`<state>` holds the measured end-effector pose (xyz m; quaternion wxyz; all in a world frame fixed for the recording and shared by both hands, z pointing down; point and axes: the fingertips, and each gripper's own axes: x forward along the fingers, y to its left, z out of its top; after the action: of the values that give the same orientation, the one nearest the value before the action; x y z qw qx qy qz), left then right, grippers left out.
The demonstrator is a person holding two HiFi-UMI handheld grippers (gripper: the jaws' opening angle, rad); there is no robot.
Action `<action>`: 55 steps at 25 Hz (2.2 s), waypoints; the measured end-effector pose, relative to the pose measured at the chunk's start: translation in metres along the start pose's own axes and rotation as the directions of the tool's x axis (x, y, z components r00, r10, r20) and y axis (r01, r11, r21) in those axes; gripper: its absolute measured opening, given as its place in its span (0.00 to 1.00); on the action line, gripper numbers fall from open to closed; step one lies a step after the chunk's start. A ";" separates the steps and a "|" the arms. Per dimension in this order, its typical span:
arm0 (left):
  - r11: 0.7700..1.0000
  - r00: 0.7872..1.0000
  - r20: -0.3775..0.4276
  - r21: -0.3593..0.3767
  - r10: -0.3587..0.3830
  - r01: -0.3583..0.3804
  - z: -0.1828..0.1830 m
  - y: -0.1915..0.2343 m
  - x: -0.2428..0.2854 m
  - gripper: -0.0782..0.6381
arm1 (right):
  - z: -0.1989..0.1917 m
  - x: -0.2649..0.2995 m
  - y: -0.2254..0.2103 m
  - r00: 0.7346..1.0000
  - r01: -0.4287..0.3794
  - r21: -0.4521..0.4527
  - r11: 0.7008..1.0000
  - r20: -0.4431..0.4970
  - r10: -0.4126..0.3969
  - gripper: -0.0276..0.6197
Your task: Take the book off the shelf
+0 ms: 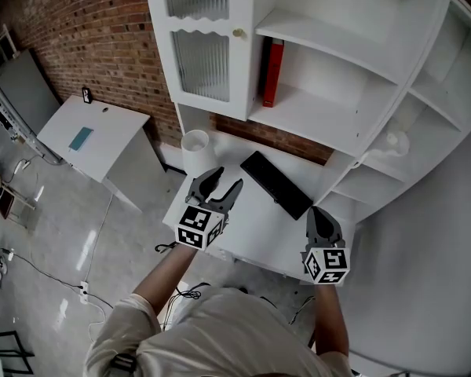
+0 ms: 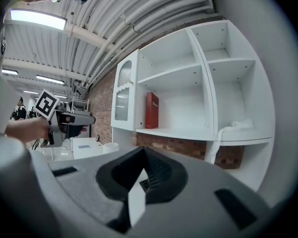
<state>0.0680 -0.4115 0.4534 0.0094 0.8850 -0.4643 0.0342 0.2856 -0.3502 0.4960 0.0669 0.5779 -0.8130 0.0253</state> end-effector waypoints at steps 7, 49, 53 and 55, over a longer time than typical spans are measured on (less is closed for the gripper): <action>0.999 1.000 0.026 0.044 -0.016 0.015 0.026 -0.004 0.048 0.41 | 0.002 0.015 -0.011 1.000 0.012 0.016 1.000 0.003 -0.012 0.05; 0.937 0.945 -0.070 -0.127 0.319 -0.326 0.082 0.095 0.330 0.48 | -0.008 0.051 -0.066 0.986 0.163 0.080 0.983 -0.038 -0.160 0.05; 0.937 0.942 -0.083 -0.104 0.325 -0.333 0.081 0.101 0.346 0.48 | -0.011 0.049 -0.071 0.985 0.173 0.082 0.982 -0.042 -0.170 0.05; 0.937 0.940 -0.084 -0.086 0.331 -0.338 0.081 0.103 0.353 0.48 | -0.015 0.048 -0.073 0.984 0.177 0.086 0.980 -0.046 -0.174 0.05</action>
<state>0.1877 -0.7639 0.3956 0.0631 0.7899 -0.6085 0.0425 0.3399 -0.4171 0.5145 0.0584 0.6492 -0.7554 0.0671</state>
